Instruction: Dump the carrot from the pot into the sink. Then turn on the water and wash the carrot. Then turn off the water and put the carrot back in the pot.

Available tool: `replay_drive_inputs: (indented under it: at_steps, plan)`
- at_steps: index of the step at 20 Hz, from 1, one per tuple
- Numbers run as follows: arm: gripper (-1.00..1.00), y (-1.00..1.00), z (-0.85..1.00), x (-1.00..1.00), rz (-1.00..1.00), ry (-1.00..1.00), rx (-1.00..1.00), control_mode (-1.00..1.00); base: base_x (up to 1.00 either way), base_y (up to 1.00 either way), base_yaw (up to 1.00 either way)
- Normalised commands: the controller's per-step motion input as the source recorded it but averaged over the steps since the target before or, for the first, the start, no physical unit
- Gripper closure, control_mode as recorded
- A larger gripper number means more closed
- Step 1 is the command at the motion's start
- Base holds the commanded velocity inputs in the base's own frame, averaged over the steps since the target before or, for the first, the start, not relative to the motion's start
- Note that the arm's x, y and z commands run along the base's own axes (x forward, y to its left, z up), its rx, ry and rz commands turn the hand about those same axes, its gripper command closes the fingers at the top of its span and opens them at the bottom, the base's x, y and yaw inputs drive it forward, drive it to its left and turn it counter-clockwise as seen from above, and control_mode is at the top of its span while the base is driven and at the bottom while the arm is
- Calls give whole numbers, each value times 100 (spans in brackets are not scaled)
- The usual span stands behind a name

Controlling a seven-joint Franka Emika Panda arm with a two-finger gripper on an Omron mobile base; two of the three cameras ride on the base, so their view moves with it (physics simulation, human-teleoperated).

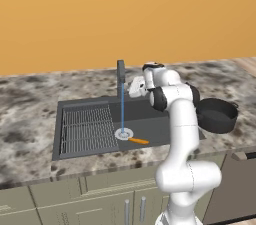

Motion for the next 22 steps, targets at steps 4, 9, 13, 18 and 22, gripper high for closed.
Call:
replay_drive_inputs:
  at_steps: [4,9,13,18,22]
  plan:
    - [-100,38,12,0,2,10,-15,-100,0,0,0]
    - [-100,42,18,-5,12,1,-15,-100,0,0,0]
    - [-100,38,16,-25,31,0,-10,-100,0,0,0]
    - [-100,31,11,-23,37,0,-4,-100,0,0,0]
    - [-100,6,24,-38,29,0,-2,-100,0,0,0]
